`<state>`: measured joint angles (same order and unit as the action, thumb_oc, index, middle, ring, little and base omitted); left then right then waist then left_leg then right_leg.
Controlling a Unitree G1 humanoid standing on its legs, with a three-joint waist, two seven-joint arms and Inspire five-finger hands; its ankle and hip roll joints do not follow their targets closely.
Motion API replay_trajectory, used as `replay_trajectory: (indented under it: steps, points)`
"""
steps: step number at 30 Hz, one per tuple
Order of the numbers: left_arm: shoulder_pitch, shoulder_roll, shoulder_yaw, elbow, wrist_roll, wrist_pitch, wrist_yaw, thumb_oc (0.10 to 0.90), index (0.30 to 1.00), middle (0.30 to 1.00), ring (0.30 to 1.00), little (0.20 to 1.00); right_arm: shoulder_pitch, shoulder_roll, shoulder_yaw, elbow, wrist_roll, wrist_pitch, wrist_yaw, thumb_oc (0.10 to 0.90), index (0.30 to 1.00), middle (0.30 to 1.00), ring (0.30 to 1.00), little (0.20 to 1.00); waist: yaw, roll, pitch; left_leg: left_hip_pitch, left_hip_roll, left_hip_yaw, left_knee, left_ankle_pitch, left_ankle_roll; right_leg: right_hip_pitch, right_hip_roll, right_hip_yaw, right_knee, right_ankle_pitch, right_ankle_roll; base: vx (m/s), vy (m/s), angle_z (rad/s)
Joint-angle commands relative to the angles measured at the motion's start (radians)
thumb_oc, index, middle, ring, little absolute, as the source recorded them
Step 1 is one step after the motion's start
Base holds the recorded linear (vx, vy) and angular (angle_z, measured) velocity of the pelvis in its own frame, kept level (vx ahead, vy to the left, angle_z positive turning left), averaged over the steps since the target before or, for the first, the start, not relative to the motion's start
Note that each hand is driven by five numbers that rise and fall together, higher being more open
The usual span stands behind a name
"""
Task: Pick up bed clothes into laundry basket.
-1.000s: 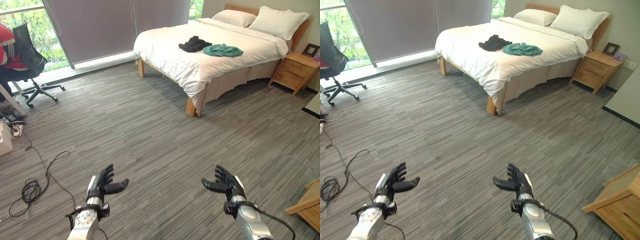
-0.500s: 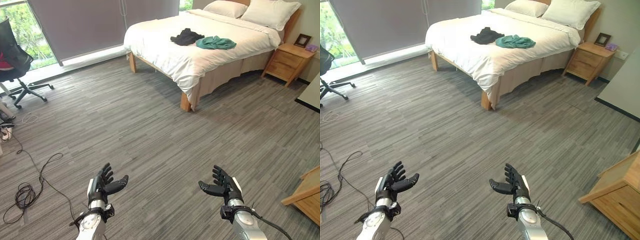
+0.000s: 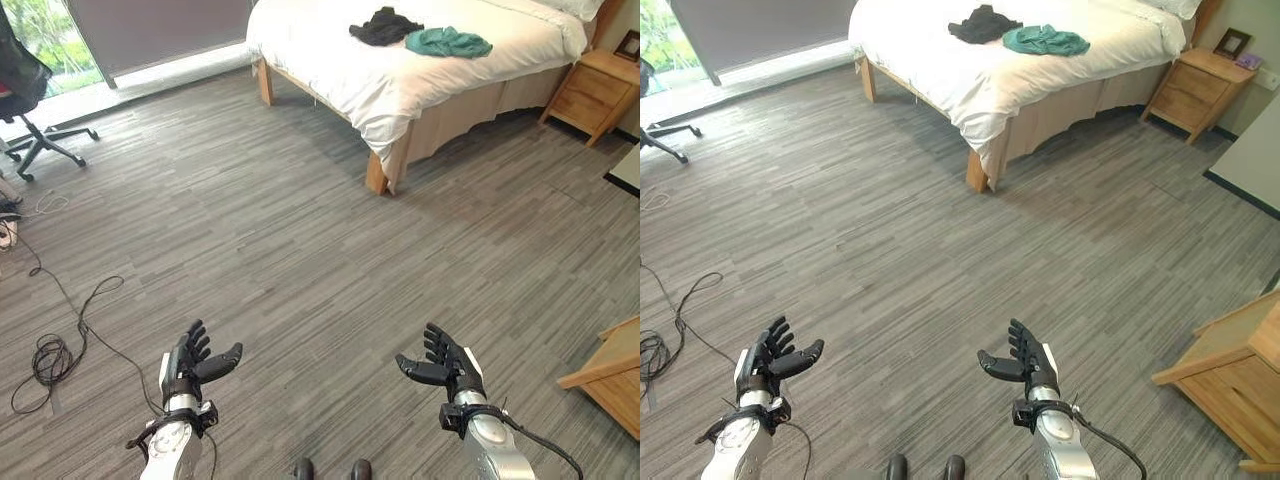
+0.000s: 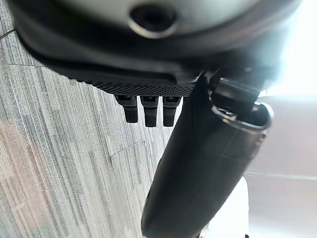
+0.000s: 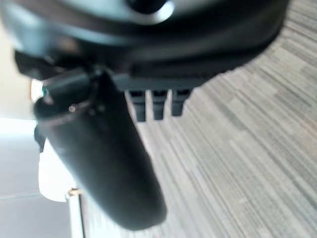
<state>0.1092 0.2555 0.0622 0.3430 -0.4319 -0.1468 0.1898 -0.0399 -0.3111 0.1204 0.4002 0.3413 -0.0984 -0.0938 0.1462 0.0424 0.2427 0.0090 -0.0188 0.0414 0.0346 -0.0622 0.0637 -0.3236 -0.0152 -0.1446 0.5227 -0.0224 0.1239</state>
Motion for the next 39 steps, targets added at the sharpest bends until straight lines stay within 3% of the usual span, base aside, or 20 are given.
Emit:
replay_trajectory:
  steps: [1,5,7,9,13,15,16,17,19,24,26,27,28,30,31,32,33,36,37,39]
  points:
    - [-0.075,0.160,0.065,-0.230,-0.028,-0.109,-0.023,0.800,0.900,0.900,0.900,0.900,0.006,0.016,-0.044,-0.211,0.076,-0.090,0.031,0.800,0.900,0.900,0.900,0.900,-0.103,-0.091,-0.088,0.205,0.144,-0.170,-0.024,-0.122,-0.103,-0.090,-0.221,0.036,-0.333,0.155,0.107,1.35,-0.527,0.14]
    - [-0.076,0.181,0.109,-0.275,-0.022,-0.111,-0.020,0.800,0.900,0.900,0.900,0.900,0.015,0.004,-0.068,-0.261,0.102,-0.086,0.042,0.800,0.900,0.900,0.900,0.900,-0.134,-0.083,-0.120,0.297,0.266,-0.187,-0.024,-0.083,-0.176,-0.091,-0.225,-0.073,-0.468,0.260,0.138,0.64,-0.229,1.01]
    - [-0.045,0.164,0.134,-0.328,-0.043,-0.101,-0.023,0.800,0.900,0.900,0.900,0.900,0.008,0.002,-0.054,-0.287,0.125,-0.097,0.063,0.800,0.900,0.900,0.900,0.900,-0.135,-0.091,-0.178,0.250,0.347,-0.197,0.193,0.216,-0.186,-0.023,-0.151,-0.066,-0.398,0.197,0.083,0.96,-0.391,0.02]
    - [-0.038,0.148,0.132,-0.381,-0.086,-0.076,-0.021,0.800,0.900,0.900,0.900,0.900,-0.027,-0.005,-0.038,-0.278,0.159,-0.096,0.026,0.800,0.900,0.900,0.900,0.900,-0.081,-0.139,-0.152,0.041,0.313,-0.205,0.524,0.330,-0.148,0.092,-0.111,-0.091,-0.444,0.168,0.013,0.62,-0.512,0.15]
    - [-0.071,0.148,0.083,-0.407,-0.100,-0.064,-0.055,0.800,0.900,0.900,0.900,0.900,-0.080,-0.042,-0.026,-0.299,0.185,-0.084,0.030,0.800,0.900,0.900,0.900,0.900,0.012,-0.201,-0.070,-0.313,0.061,-0.252,0.843,0.114,-0.059,0.254,-0.064,0.015,-0.512,0.117,-0.034,0.49,-0.232,-0.44]
    - [-0.079,0.147,0.061,-0.401,-0.099,-0.065,-0.063,0.800,0.900,0.900,0.900,0.900,-0.088,-0.041,-0.017,-0.307,0.218,-0.092,0.044,0.800,0.900,0.900,0.900,0.900,0.026,-0.197,-0.071,-0.375,0.018,-0.224,0.762,0.089,-0.062,0.278,-0.059,0.031,-0.524,0.099,-0.038,0.60,0.033,-0.14]
    - [-0.073,0.142,0.041,-0.410,-0.092,-0.067,-0.083,0.800,0.900,0.900,0.900,0.900,-0.090,-0.051,-0.015,-0.326,0.209,-0.088,0.060,0.800,0.900,0.900,0.900,0.900,0.056,-0.179,-0.082,-0.397,-0.024,-0.173,0.544,0.085,-0.066,0.340,-0.032,0.048,-0.540,0.060,-0.040,0.45,0.076,-0.13]
    - [-0.073,0.141,0.041,-0.411,-0.092,-0.067,-0.083,0.800,0.900,0.900,0.900,0.900,-0.089,-0.051,-0.015,-0.327,0.209,-0.087,0.059,0.800,0.900,0.900,0.900,0.900,0.056,-0.184,-0.082,-0.393,-0.028,-0.171,0.533,0.093,-0.065,0.338,-0.037,0.049,-0.540,0.062,-0.040,0.97,0.179,-0.20]
    - [-0.059,0.129,0.027,-0.442,-0.103,-0.085,-0.108,0.800,0.900,0.900,0.900,0.900,-0.097,-0.053,0.001,-0.326,0.174,-0.098,0.064,0.800,0.900,0.900,0.900,0.900,0.110,-0.142,-0.137,-0.377,-0.087,-0.156,0.064,0.191,-0.057,0.428,0.050,0.070,-0.569,-0.008,-0.041,0.81,0.159,-0.22]
    - [-0.027,0.134,0.058,-0.466,-0.049,-0.075,-0.082,0.800,0.900,0.900,0.900,0.900,-0.117,-0.032,0.005,-0.328,0.139,-0.082,0.072,0.800,0.900,0.900,0.900,0.900,0.138,-0.151,-0.177,-0.351,-0.092,-0.094,-0.062,0.286,-0.084,0.565,0.062,0.105,-0.575,-0.093,-0.045,0.64,0.156,-0.56]
    - [-0.022,0.164,0.060,-0.482,-0.024,-0.065,-0.083,0.800,0.900,0.900,0.900,0.900,-0.102,0.007,0.018,-0.343,0.124,-0.069,0.090,0.800,0.900,0.900,0.900,0.900,0.137,-0.203,-0.203,-0.299,-0.095,-0.054,-0.027,0.257,-0.032,0.535,0.015,0.098,-0.386,-0.037,0.004,0.77,0.296,-0.33]
    - [-0.022,0.171,0.062,-0.470,-0.001,-0.060,-0.078,0.800,0.900,0.900,0.900,0.900,-0.097,0.021,0.024,-0.334,0.118,-0.067,0.095,0.800,0.900,0.900,0.900,0.900,0.133,-0.215,-0.201,-0.277,-0.095,-0.048,-0.016,0.235,-0.016,0.497,0.006,0.101,-0.245,0.065,0.048,0.33,0.145,-0.39]
    - [-0.022,0.171,0.062,-0.470,-0.001,-0.060,-0.078,0.800,0.900,0.900,0.900,0.900,-0.098,0.022,0.024,-0.334,0.118,-0.067,0.095,0.800,0.900,0.900,0.900,0.900,0.135,-0.212,-0.204,-0.281,-0.091,-0.046,-0.015,0.237,-0.017,0.492,0.009,0.104,-0.245,0.069,0.048,0.30,0.149,-0.47]
    - [-0.033,0.182,0.069,-0.464,0.010,-0.051,-0.052,0.800,0.900,0.900,0.900,0.900,-0.105,0.052,0.041,-0.320,0.123,-0.060,0.098,0.800,0.900,0.900,0.900,0.900,0.126,-0.187,-0.185,-0.203,-0.072,-0.049,0.006,0.181,0.000,0.392,-0.024,0.069,0.011,0.270,0.115,0.53,0.290,-0.28]
    - [-0.032,0.183,0.075,-0.454,-0.001,-0.049,-0.048,0.800,0.900,0.900,0.900,0.900,-0.103,0.071,0.055,-0.319,0.121,-0.053,0.105,0.800,0.900,0.900,0.900,0.900,0.097,-0.141,-0.173,-0.119,-0.038,-0.071,-0.005,0.144,0.018,0.290,-0.047,0.010,0.151,0.290,0.103,0.56,0.313,-0.04]
    - [-0.031,0.183,0.076,-0.453,-0.001,-0.050,-0.049,0.800,0.900,0.900,0.900,0.900,-0.103,0.071,0.057,-0.319,0.121,-0.053,0.105,0.800,0.900,0.900,0.900,0.900,0.093,-0.145,-0.169,-0.115,-0.044,-0.074,-0.005,0.143,0.019,0.291,-0.054,0.008,0.161,0.282,0.104,0.83,0.365,0.12]
    - [-0.024,0.191,0.080,-0.448,0.004,-0.041,-0.052,0.800,0.900,0.900,0.900,0.900,-0.087,0.081,0.054,-0.309,0.129,-0.039,0.102,0.800,0.900,0.900,0.900,0.900,0.055,-0.118,-0.155,-0.028,-0.032,-0.110,-0.039,0.116,0.031,0.180,-0.062,-0.032,0.185,0.194,0.071,0.70,0.200,0.26]
    - [-0.011,0.188,0.079,-0.450,-0.013,-0.038,-0.066,0.800,0.900,0.900,0.900,0.900,-0.067,0.080,0.038,-0.302,0.154,-0.038,0.101,0.800,0.900,0.900,0.900,0.900,0.017,-0.102,-0.155,0.038,-0.022,-0.147,-0.060,0.099,0.018,0.099,-0.075,-0.070,0.041,0.140,0.046,0.59,0.098,0.56]
    - [0.001,0.183,0.087,-0.439,-0.025,-0.037,-0.080,0.800,0.900,0.900,0.900,0.900,-0.052,0.065,0.019,-0.308,0.145,-0.039,0.101,0.800,0.900,0.900,0.900,0.900,0.002,-0.114,-0.156,0.087,-0.019,-0.163,-0.073,0.062,-0.008,0.075,-0.130,-0.119,-0.155,0.136,0.045,0.62,0.015,0.66]
    - [0.003,0.182,0.084,-0.424,-0.020,-0.035,-0.085,0.800,0.900,0.900,0.900,0.900,-0.043,0.060,0.007,-0.309,0.139,-0.040,0.096,0.800,0.900,0.900,0.900,0.900,-0.015,-0.115,-0.156,0.133,-0.001,-0.191,-0.082,0.037,-0.034,0.099,-0.123,-0.144,-0.332,0.143,0.051,0.77,-0.089,0.47]
